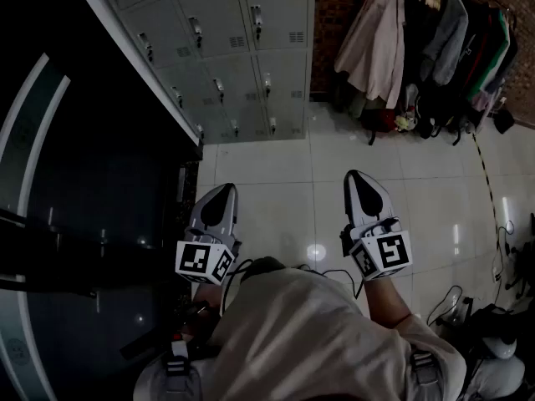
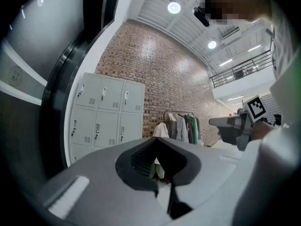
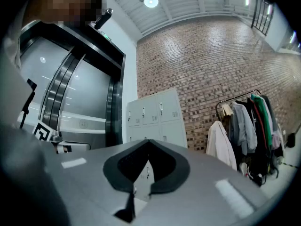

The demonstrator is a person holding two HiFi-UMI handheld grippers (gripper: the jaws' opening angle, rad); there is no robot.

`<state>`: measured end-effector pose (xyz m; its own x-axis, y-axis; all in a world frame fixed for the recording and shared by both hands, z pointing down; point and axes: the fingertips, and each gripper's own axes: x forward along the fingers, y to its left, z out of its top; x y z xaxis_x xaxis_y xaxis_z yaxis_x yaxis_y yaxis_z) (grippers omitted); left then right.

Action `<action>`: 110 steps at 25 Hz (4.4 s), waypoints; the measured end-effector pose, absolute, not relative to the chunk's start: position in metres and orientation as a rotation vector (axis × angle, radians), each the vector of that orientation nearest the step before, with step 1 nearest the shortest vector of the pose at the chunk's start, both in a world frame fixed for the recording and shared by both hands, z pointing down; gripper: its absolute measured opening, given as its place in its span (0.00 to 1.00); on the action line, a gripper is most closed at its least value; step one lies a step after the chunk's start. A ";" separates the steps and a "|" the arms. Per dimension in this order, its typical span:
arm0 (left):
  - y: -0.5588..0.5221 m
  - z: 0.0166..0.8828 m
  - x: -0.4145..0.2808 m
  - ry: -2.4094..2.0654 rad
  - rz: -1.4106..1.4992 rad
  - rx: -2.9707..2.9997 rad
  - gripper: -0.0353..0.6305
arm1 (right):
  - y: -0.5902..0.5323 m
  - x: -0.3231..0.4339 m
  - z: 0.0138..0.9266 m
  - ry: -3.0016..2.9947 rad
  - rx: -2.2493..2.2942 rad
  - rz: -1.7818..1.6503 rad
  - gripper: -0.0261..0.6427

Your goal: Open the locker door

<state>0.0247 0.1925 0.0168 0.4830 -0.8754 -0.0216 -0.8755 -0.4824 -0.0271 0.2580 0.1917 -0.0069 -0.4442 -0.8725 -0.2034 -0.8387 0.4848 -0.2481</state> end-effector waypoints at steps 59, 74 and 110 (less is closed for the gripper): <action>-0.280 0.173 -0.066 1.589 0.023 -2.826 0.13 | -0.267 0.147 0.147 2.502 -1.592 -0.309 0.04; -0.311 0.255 -0.053 1.721 -0.095 -2.807 0.13 | -0.339 0.144 0.278 2.663 -1.533 -0.382 0.04; -0.256 0.645 -0.144 1.983 -0.559 -2.927 0.13 | -0.575 -0.055 0.824 2.963 -1.610 -0.776 0.42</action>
<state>-0.1444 -0.2558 0.6447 0.3688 -0.7969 0.4785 -0.9295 -0.3208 0.1821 -0.0546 -0.5754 0.8245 -0.5275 -0.7064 0.4720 -0.8471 0.4799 -0.2286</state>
